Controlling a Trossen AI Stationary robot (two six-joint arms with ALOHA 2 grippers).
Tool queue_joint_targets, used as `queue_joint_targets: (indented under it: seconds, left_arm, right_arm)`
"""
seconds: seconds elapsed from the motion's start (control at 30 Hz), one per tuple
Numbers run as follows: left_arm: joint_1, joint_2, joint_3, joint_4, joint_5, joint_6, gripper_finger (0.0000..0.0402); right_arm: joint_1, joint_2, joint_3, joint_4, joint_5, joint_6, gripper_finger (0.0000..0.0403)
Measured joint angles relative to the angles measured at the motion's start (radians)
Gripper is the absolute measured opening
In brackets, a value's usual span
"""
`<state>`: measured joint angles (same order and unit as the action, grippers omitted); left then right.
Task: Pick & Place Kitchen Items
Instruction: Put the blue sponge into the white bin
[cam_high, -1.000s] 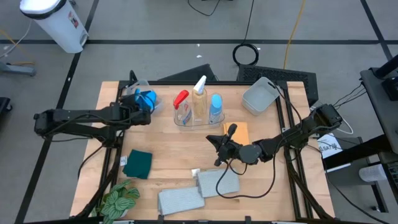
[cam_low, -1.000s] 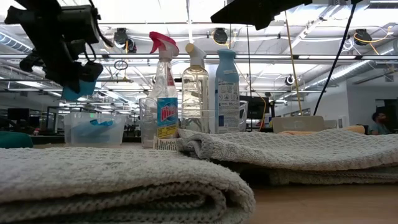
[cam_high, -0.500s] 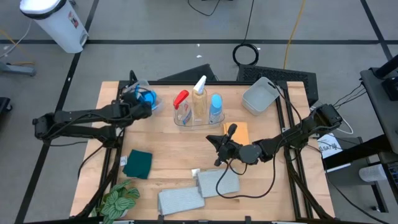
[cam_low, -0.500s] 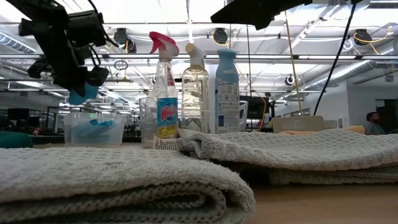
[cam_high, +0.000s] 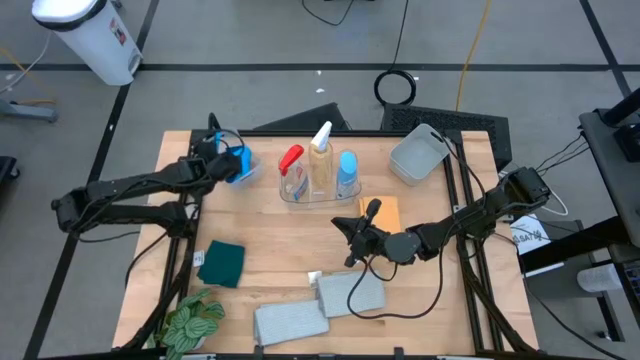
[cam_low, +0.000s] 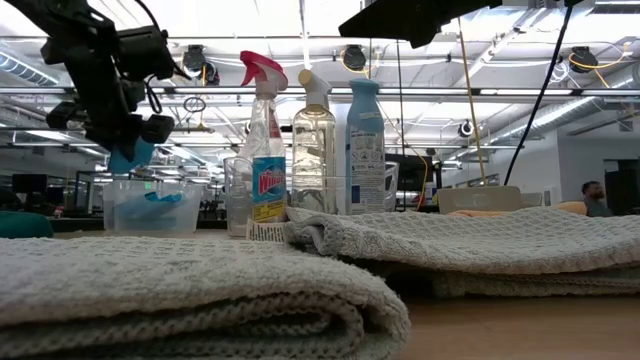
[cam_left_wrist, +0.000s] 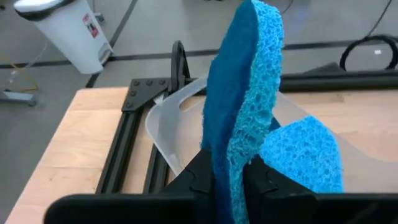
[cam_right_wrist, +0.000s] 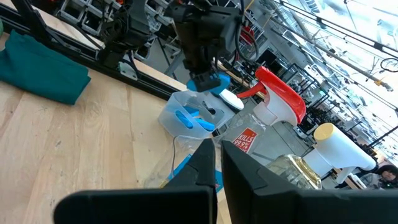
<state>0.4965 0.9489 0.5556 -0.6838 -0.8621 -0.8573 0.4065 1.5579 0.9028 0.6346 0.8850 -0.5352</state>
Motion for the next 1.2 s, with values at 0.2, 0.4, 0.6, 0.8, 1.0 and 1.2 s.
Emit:
queue_joint_targets:
  seconds: [0.2,0.4,0.6,0.8,1.0,1.2]
  left_arm:
    - [0.021,0.0,-0.027,0.033,0.024,0.023,0.0036]
    - [0.057,0.0,-0.11,0.176,0.026,0.057,0.004]
    - [0.087,0.0,-0.143,0.267,0.064,0.104,0.0037]
    - [0.088,0.0,-0.144,0.292,0.079,0.123,0.0036]
    - [0.088,0.0,-0.144,0.293,0.077,0.122,0.0037]
    - [0.088,0.0,-0.144,0.295,0.073,0.116,0.0037]
  right_arm:
    - [0.0,0.0,0.0,0.0,0.0,0.0,0.0004]
    - [0.0,0.0,0.0,0.0,0.0,0.0,0.0004]
    - [-0.001,0.0,0.0,0.0,0.0,0.0,0.0004]
    - [-0.001,0.0,0.0,0.0,0.0,0.0,0.0004]
    - [-0.001,0.0,0.0,0.0,0.0,0.0,0.0004]
    - [-0.001,0.0,0.0,0.0,0.0,0.0,0.0004]
